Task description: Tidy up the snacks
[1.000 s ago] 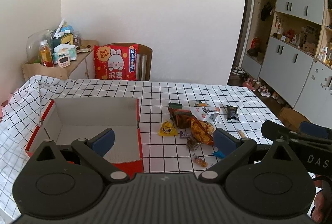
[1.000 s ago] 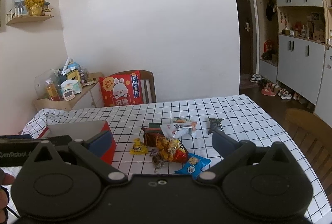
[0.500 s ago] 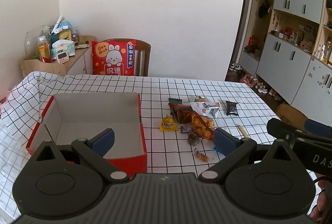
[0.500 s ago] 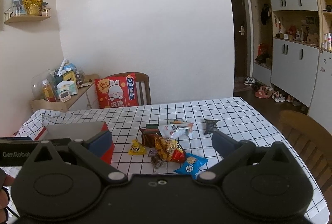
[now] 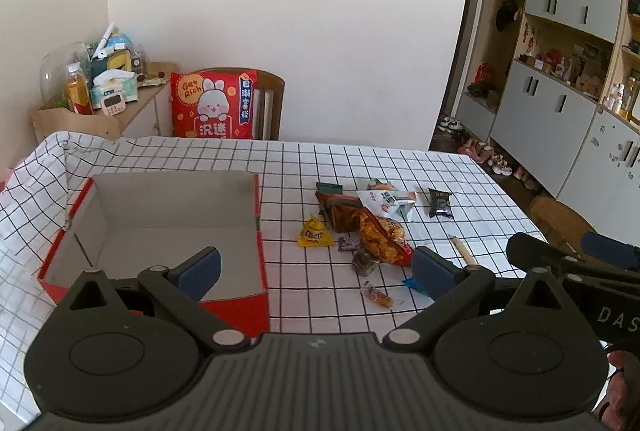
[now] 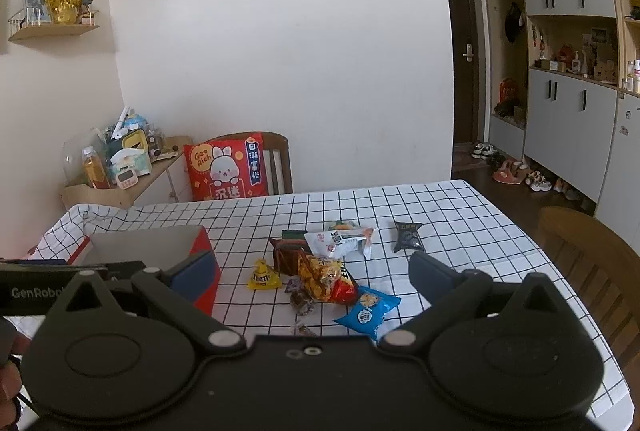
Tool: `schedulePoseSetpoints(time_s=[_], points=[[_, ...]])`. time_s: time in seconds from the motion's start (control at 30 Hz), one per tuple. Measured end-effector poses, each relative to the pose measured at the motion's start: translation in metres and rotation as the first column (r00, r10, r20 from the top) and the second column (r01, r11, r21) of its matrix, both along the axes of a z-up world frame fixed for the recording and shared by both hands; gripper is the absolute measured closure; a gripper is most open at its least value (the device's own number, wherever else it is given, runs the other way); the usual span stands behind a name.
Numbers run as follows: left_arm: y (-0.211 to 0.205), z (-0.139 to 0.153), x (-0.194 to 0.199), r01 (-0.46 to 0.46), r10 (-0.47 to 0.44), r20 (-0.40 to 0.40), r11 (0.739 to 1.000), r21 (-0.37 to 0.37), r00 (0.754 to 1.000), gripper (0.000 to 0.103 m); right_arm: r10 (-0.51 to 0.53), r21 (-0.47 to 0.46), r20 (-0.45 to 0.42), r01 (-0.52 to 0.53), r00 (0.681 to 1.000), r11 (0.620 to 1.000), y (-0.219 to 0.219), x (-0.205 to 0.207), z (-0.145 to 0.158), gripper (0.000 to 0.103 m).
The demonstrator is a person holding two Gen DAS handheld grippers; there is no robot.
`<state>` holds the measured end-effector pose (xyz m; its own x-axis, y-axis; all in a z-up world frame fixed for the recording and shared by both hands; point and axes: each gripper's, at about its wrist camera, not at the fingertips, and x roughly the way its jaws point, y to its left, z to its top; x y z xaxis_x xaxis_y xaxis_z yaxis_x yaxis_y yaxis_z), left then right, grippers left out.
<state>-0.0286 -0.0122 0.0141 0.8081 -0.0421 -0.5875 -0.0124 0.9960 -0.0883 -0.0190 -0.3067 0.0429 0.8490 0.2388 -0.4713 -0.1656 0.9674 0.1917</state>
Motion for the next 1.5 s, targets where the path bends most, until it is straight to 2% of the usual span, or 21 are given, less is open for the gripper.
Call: schedulePoseSetpoints(time_s=[0.3,0.5,0.73,0.87,0.97,1.07,1.13,1.23,1.33,1.47,1.5], points=[[-0.028,-0.019,0.035,0.001,-0.002,-0.108,1.000,-0.014,0.994,0.001,-0.028,0.015,-0.102,0.030,0.994,0.999,-0.037,0.041,-0.025,0.001],[-0.053,-0.033,0.058,-0.003,0.002,-0.151,1.000,-0.003,0.988,0.001,-0.001,0.007,-0.174,0.002,0.985,1.000,-0.066,0.071,-0.050,0.003],[-0.073,-0.062,0.089,-0.052,0.057,-0.221,0.998,0.031,0.974,0.001,0.020,0.014,-0.264,-0.017,0.964,1.000,-0.084,0.112,-0.080,0.007],[-0.076,-0.087,0.115,-0.118,0.125,-0.287,0.992,0.041,0.950,0.002,0.038,0.056,-0.355,-0.019,0.934,0.998,-0.084,0.140,-0.099,0.009],[-0.074,-0.104,0.131,-0.163,0.158,-0.337,0.987,0.016,0.928,0.002,0.044,0.065,-0.392,-0.020,0.919,0.998,-0.079,0.158,-0.109,0.012],[-0.072,-0.120,0.144,-0.206,0.193,-0.384,0.978,0.008,0.903,0.002,0.064,0.081,-0.458,-0.030,0.887,0.996,-0.071,0.176,-0.122,0.014],[-0.071,-0.128,0.152,-0.234,0.219,-0.411,0.972,0.014,0.885,0.007,0.078,0.086,-0.493,-0.041,0.866,0.995,-0.065,0.184,-0.129,0.015],[-0.072,-0.140,0.163,-0.260,0.232,-0.460,0.966,0.003,0.857,0.012,0.065,0.084,-0.535,-0.024,0.842,0.996,-0.057,0.196,-0.140,0.018],[-0.074,-0.148,0.171,-0.275,0.229,-0.496,0.961,-0.020,0.838,0.013,0.056,0.093,-0.565,-0.004,0.823,0.996,-0.051,0.208,-0.147,0.019],[-0.081,-0.155,0.179,-0.276,0.212,-0.517,0.960,-0.049,0.829,0.013,0.054,0.085,-0.602,-0.004,0.796,0.996,-0.039,0.221,-0.157,0.021],[-0.082,-0.157,0.181,-0.281,0.213,-0.524,0.958,-0.053,0.824,0.017,0.053,0.079,-0.611,-0.006,0.790,0.997,-0.036,0.223,-0.160,0.022]])
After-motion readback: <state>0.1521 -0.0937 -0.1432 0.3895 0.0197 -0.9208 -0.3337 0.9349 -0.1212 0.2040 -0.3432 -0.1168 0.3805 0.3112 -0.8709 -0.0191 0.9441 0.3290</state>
